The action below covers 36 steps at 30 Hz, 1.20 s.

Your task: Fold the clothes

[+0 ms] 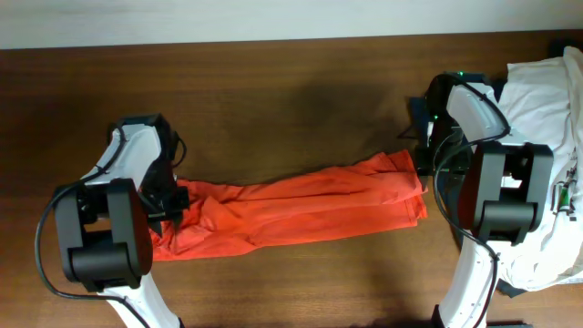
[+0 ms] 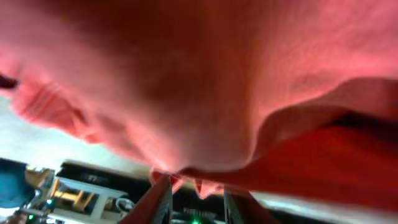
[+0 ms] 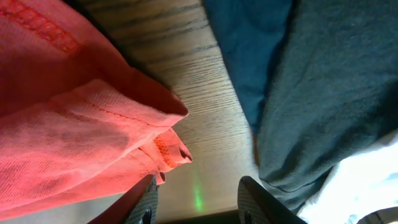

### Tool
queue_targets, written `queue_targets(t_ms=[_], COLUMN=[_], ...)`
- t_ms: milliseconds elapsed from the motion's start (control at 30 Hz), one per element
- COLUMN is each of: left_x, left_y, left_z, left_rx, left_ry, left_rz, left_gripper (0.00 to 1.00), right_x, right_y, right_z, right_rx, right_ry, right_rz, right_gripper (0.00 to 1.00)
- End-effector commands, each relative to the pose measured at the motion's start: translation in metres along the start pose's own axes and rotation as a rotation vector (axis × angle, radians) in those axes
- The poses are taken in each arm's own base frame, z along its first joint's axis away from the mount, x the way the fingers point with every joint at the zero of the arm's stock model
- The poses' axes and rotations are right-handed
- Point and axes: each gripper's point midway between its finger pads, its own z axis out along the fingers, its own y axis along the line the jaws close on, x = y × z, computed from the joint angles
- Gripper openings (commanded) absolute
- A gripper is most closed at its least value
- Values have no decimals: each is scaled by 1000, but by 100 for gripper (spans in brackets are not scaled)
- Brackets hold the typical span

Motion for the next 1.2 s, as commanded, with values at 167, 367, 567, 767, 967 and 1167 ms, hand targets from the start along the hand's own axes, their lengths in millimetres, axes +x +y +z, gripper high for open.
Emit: queue_targets(t_ms=[167, 367, 567, 767, 967, 1167], left_x=[-31, -39, -32, -33, -34, -34], left_y=[-11, -2, 19, 25, 25, 25], left_z=[-4, -90, -120, -119, -120, -120], left_rx=[65, 160, 211, 213, 214, 214], left_ry=[-174, -455, -575, -574, -578, -577], left_rz=[-43, -82, -145, -162, -162, -162], left_gripper=[36, 47, 64, 65, 65, 66], right_x=[0, -10, -22, -21, 0, 4], right_y=[-10, -3, -2, 14, 59, 60], right_z=[1, -4, -11, 20, 46, 53], right_rx=[-12, -349, -490, -545, -668, -592], right_ry=[6, -48, -131, -137, -114, -87], right_rz=[34, -152, -205, -264, -402, -427], right_gripper=[51, 61, 79, 87, 82, 66])
